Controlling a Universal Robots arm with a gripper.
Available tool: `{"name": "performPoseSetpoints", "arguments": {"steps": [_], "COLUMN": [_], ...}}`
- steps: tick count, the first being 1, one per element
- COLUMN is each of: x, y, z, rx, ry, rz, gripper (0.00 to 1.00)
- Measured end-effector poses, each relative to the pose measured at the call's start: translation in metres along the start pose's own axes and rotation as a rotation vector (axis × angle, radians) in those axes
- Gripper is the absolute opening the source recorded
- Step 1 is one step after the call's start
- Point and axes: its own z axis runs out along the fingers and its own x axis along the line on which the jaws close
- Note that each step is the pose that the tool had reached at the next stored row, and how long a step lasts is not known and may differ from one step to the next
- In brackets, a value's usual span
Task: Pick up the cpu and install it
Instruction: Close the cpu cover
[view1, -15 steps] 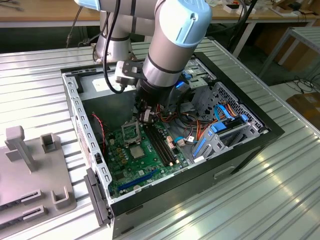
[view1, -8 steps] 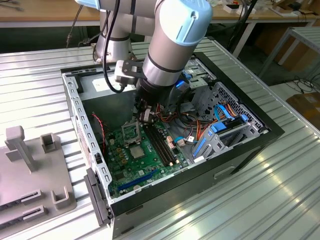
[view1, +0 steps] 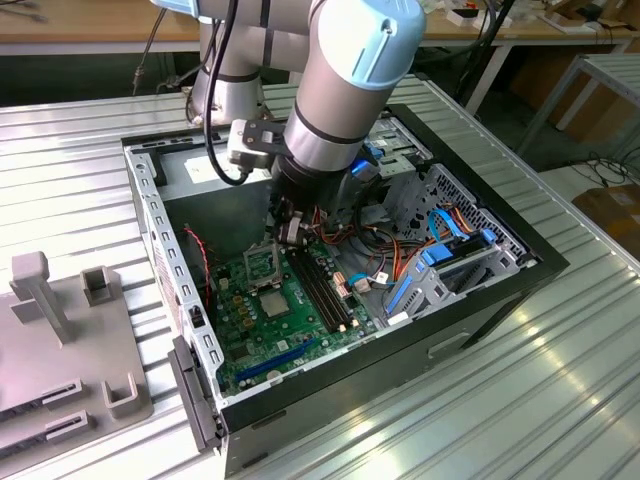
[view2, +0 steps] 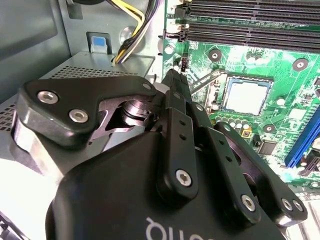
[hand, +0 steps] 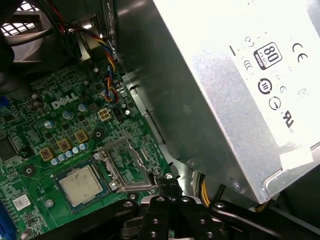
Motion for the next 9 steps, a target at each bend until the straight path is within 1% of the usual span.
{"name": "performPoseSetpoints", "arguments": {"steps": [5, 9], "x": [-0.0001, 0.0003], "y": [0.0004, 0.0004], "z": [-0.0024, -0.0030], "rx": [0.0005, 0.0003], "ry": [0.0021, 0.0024], "rz": [-0.003, -0.004], "gripper": [0.13, 0.13]}}
